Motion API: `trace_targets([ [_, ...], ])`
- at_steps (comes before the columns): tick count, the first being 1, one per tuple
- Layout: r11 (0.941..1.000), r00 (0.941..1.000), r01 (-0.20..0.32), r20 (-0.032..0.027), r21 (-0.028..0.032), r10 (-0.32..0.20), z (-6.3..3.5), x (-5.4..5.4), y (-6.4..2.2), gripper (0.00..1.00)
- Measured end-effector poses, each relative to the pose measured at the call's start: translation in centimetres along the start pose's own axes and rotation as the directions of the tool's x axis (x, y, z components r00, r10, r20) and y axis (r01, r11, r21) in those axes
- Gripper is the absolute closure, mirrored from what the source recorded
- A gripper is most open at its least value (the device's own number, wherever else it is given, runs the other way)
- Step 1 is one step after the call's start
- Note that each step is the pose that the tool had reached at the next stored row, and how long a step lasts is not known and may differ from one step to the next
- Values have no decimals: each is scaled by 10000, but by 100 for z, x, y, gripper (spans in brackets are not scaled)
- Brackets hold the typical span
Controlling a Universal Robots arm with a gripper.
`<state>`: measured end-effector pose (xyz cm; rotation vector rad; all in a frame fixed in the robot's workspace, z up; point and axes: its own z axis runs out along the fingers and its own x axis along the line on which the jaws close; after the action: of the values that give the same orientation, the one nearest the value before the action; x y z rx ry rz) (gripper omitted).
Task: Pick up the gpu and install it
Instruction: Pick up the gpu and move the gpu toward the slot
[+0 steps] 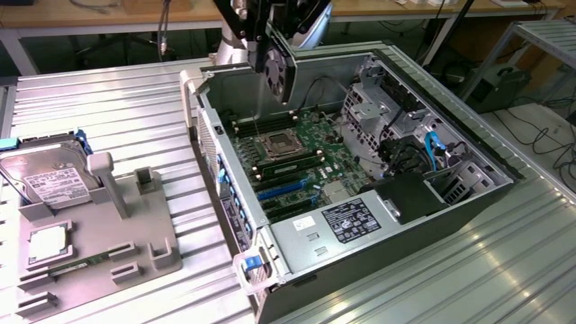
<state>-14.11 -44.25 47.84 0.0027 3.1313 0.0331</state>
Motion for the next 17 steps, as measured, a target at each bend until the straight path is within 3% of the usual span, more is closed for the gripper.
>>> trace_targets([
  [17, 10000, 10000, 0, -1, 0, 0, 13, -241, 0, 72],
])
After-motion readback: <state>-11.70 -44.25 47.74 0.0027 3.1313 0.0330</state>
